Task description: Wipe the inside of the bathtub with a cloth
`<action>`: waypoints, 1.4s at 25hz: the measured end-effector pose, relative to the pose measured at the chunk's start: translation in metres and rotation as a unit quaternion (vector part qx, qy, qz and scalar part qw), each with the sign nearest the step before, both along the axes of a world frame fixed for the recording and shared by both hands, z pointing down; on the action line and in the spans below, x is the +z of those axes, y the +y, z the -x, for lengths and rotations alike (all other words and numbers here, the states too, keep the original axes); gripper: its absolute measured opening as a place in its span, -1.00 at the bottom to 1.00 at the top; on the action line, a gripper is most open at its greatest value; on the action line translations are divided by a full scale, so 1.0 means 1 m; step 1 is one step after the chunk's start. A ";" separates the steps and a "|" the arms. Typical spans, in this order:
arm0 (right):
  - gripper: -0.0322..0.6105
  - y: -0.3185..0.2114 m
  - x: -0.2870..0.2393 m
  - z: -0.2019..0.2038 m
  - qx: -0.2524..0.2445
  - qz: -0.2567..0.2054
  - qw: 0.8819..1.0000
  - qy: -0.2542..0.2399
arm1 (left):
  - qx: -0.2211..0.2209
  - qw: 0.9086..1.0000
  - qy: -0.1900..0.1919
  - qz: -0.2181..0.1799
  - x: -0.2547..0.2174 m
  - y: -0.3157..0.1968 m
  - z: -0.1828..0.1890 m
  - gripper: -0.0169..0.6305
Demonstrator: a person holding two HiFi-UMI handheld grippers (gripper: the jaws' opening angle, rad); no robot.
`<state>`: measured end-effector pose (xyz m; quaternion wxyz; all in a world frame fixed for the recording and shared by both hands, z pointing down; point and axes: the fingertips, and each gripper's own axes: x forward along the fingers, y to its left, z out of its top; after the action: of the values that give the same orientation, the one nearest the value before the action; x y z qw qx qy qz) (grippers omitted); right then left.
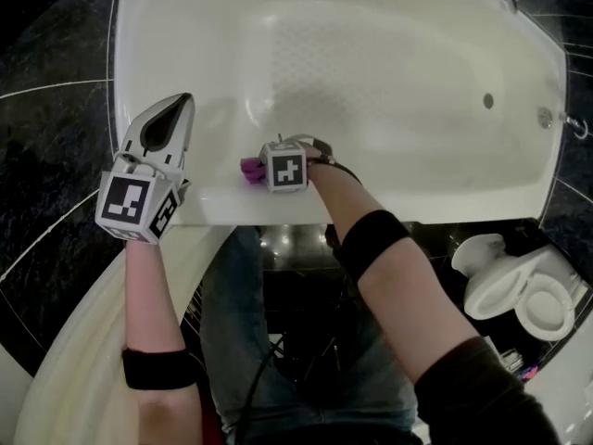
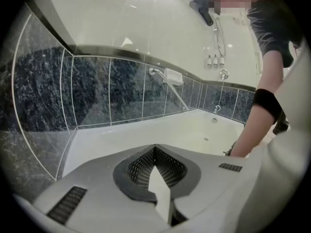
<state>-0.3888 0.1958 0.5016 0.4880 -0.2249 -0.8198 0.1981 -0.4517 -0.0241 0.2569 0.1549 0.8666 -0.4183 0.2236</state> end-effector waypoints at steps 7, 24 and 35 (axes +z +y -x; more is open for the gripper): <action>-0.58 0.010 0.019 -0.236 0.045 -0.018 0.988 0.149 | 0.008 1.000 -0.005 0.007 -0.001 0.000 -0.039 -0.95; -0.57 -0.068 -0.002 -0.171 0.175 -0.044 0.983 0.023 | -0.002 0.999 -0.036 0.011 0.000 -0.012 -0.048 -0.95; -0.56 -0.058 0.029 0.102 0.063 -0.022 0.990 -0.122 | -0.029 0.999 -0.027 -0.015 0.031 -0.024 0.036 -0.95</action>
<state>-0.4906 0.1376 0.5306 0.3758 -0.1843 -0.8898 0.1816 -0.4881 -0.0486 0.2875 0.1372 0.8499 -0.4505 0.2366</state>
